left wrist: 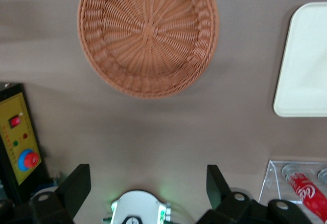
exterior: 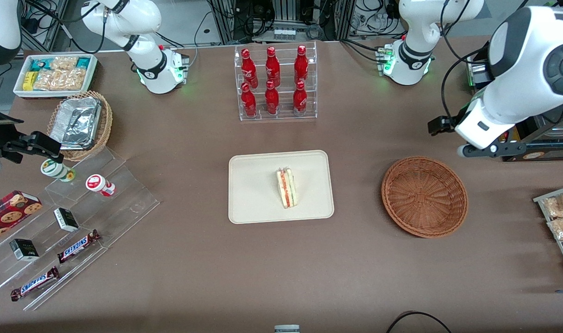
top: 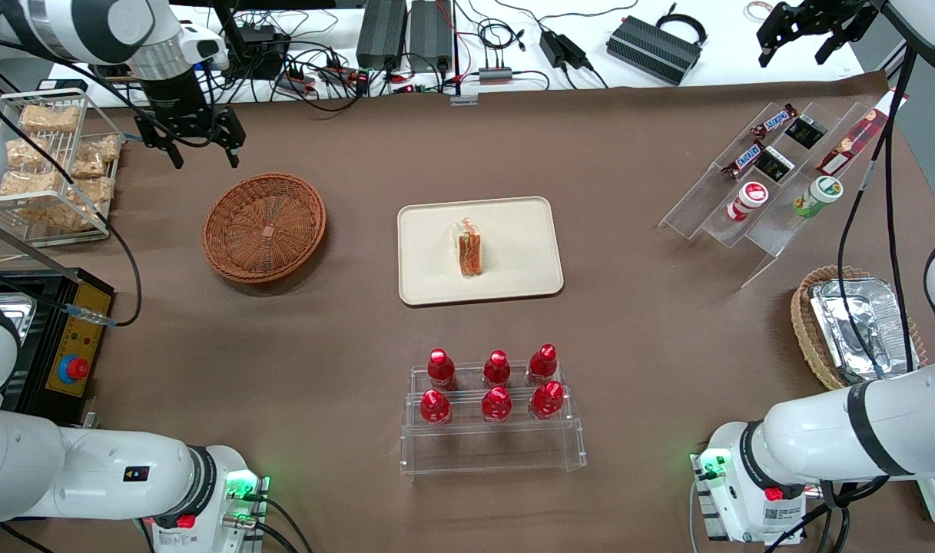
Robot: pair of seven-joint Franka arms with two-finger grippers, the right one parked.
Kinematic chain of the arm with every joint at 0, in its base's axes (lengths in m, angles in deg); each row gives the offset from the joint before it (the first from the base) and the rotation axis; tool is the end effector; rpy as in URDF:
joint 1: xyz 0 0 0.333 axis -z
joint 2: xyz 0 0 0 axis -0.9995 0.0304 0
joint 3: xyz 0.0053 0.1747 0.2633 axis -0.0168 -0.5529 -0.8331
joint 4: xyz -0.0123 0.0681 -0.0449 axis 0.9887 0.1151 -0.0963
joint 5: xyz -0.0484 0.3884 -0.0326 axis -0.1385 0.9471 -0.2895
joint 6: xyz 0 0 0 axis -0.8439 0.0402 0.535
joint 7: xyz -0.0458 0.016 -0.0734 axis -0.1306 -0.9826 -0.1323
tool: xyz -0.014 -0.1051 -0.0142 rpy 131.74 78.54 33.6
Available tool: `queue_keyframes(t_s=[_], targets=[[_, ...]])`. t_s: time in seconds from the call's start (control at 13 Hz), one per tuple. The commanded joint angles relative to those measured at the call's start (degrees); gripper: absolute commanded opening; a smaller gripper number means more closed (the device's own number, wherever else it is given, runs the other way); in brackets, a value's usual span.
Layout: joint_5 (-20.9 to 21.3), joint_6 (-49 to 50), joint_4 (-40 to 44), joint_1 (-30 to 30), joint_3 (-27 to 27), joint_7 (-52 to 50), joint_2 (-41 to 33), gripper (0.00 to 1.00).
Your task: Place sandwich from basket to tray
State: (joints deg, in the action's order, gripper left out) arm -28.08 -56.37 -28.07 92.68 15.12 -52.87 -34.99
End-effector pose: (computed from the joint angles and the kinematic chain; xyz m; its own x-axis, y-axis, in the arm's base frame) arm 0.5174 -0.0868 0.5368 0.9667 0.0427 -0.2524 0.0294 -0.9980 -0.0561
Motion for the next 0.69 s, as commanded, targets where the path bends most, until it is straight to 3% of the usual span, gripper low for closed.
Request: queue_keyframes(t_s=[0.0, 0.62], targets=[[-0.91, 2.62, -1.03, 1.38, -2.01, 1.23, -2.90, 1.00], [-2.23, 8.52, 3.72, 1.82, -5.97, 5.98, -3.51, 1.00]])
